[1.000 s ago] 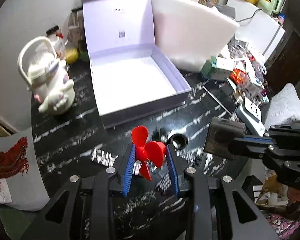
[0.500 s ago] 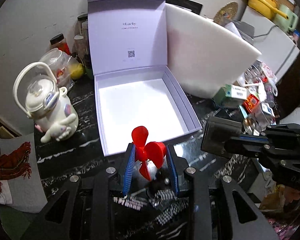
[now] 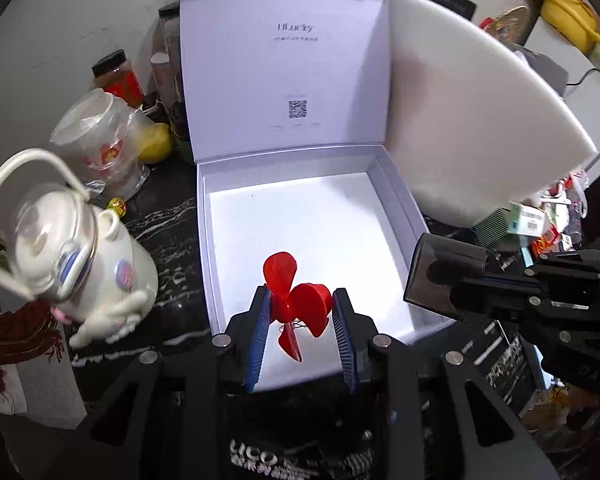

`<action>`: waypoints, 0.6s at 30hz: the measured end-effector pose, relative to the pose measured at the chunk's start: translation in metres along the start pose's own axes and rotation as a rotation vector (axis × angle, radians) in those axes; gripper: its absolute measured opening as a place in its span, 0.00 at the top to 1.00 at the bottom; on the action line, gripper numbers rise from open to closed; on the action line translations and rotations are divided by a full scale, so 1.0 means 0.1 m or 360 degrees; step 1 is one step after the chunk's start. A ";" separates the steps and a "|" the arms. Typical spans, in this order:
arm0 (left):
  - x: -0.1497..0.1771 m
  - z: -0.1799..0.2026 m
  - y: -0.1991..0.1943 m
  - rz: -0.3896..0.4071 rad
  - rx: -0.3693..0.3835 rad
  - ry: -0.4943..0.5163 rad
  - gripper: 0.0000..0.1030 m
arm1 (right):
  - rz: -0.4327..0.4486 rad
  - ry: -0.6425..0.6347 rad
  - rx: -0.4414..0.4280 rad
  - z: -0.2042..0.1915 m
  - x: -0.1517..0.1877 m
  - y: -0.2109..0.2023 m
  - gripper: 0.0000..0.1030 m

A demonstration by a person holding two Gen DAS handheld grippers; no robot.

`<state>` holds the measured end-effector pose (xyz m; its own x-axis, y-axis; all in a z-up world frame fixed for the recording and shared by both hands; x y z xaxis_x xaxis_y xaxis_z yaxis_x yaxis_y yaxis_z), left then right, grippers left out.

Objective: Organize rigid objects
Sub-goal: 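Carry the propeller into the open box and release it while the right gripper releases the cube there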

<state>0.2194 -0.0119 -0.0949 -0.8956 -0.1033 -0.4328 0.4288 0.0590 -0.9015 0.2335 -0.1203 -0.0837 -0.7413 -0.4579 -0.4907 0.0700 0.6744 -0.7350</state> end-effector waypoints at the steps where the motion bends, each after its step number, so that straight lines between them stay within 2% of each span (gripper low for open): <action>1: -0.03 -0.01 0.04 -0.0005 -0.0006 -0.0001 0.70 | -0.0005 0.0001 -0.0005 0.04 -0.03 0.04 0.98; 18: -0.50 -0.13 0.84 -0.0071 -0.0092 0.0021 0.70 | -0.0061 -0.0104 0.0082 0.56 -0.43 0.70 0.98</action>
<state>0.2988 0.0107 -0.1483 -0.9154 -0.0939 -0.3915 0.3810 0.1119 -0.9178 0.3080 -0.0855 -0.1401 -0.6992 -0.5207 -0.4899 0.0777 0.6258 -0.7761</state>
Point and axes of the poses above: each gripper's, at about its wrist camera, not at the fingertips, and y roughly the way its jaws point, z to its right, x to its underside, the point moved 5 cm from there along y, roughly the way its jaws point, and after that the axes turned 8 degrees about -x, right-handed, at the moved point
